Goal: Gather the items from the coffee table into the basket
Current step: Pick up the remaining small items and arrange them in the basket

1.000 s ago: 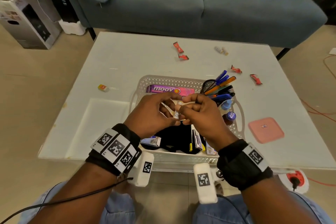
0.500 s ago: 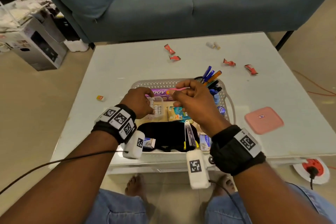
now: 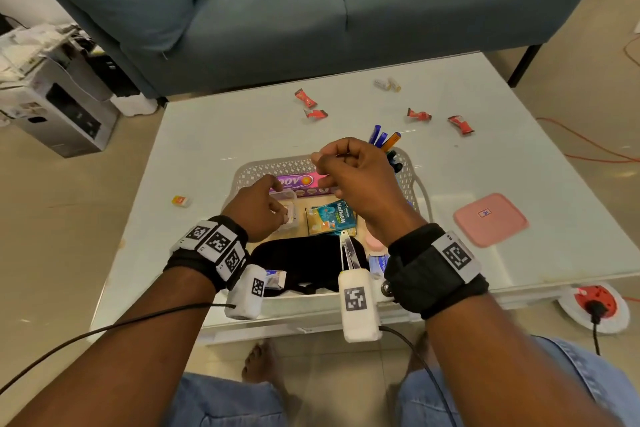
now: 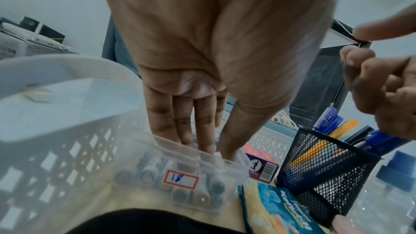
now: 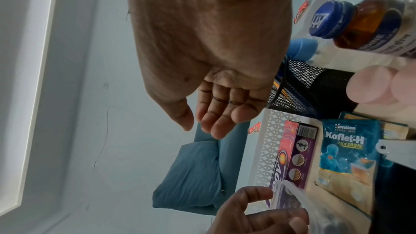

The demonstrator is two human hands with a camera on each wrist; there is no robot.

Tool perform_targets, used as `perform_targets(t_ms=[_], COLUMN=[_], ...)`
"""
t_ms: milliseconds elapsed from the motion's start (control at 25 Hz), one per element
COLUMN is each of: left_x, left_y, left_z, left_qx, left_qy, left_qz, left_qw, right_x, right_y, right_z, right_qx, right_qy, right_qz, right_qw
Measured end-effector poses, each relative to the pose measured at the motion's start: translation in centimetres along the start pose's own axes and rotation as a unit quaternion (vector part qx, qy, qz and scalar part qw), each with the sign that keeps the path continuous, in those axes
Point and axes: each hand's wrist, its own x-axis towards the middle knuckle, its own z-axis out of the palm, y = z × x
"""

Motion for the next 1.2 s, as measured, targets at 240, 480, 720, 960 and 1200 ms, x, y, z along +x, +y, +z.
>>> perform_targets(t_ms=[240, 480, 720, 960, 1200], left_x=[-4.3, -6.1, -4.6, -4.3, -3.7], left_y=[0.0, -0.8, -0.2, -0.2, 0.4], left_z=[0.2, 1.3, 1.1, 0.9, 0.6], left_qx=[-0.06, -0.039, 0.001, -0.008, -0.015], left_qy=[0.055, 0.143, 0.091, 0.074, 0.092], left_qz=[0.034, 0.08, 0.029, 0.01, -0.016], left_qw=[0.996, 0.986, 0.995, 0.997, 0.996], right_x=[-0.1, 0.4, 7.0, 23.1, 31.3], right_y=[1.0, -1.0, -7.4, -6.4, -0.8], right_z=[0.4, -0.6, -4.5, -11.4, -13.6], right_qx=[-0.058, -0.148, -0.242, -0.431, -0.364], right_qy=[-0.016, -0.005, 0.018, 0.056, 0.114], right_qz=[-0.011, -0.109, -0.146, 0.013, 0.173], right_qw=[0.998, 0.983, 0.959, 0.9, 0.908])
